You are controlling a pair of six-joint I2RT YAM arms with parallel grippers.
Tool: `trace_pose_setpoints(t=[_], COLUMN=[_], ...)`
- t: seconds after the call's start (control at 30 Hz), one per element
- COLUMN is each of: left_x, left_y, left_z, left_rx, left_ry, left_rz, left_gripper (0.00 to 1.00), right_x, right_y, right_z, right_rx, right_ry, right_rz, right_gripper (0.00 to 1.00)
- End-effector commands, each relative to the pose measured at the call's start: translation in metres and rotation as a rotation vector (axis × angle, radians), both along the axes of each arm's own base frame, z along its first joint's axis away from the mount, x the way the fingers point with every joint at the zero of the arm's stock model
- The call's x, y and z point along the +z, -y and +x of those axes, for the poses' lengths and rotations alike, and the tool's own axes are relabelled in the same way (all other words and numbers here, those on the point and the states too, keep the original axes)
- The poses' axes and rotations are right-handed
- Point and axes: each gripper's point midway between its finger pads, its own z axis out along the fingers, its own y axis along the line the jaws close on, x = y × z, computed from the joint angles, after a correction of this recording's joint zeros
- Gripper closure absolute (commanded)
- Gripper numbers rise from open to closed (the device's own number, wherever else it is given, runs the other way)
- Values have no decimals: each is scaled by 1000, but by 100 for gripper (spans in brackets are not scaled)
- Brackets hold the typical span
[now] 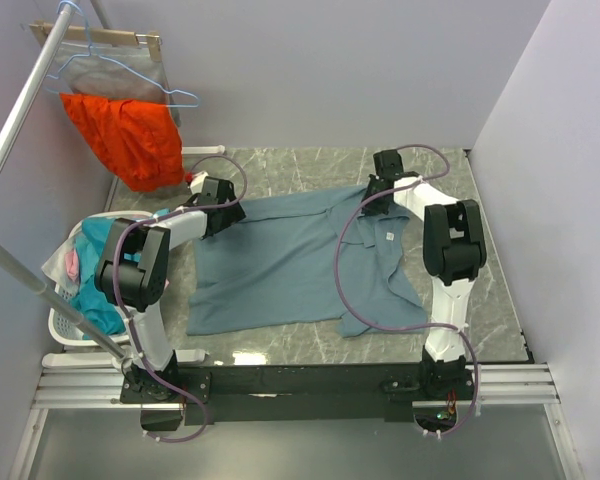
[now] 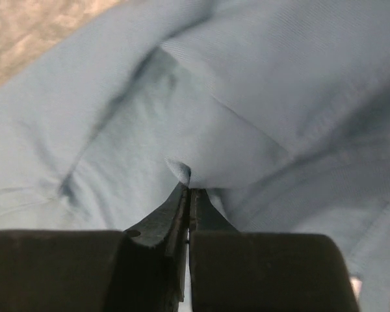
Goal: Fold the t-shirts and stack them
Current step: Fold the flattened tshirt in 1/3 of the way
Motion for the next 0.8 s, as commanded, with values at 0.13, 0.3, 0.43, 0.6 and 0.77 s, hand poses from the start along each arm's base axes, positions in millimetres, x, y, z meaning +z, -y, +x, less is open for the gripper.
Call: trace_pose_setpoints(t=[0.13,0.3,0.43,0.6,0.77], left_x=[13,9,7,8,8], left_y=[-20,-33,-29,-24,-22], left_z=[13,15,18,18,17], left_rx=[11,9,-11,-28,-40], left_ry=[34,16,10,14,15], left_rz=[69,114,105,81,74], left_gripper=[2,1,1,1,1], right_x=[55,62,54,44,28], right_y=[67,81,84,108,135], right_z=[-11,-15,-29,-55,-66], right_rx=[-132,-146,-154,-218,-282], right_ry=[89,84,31,13,-31], right_rz=[-248,-284,-298,-323,-265], right_gripper=[100,78,54,35,35])
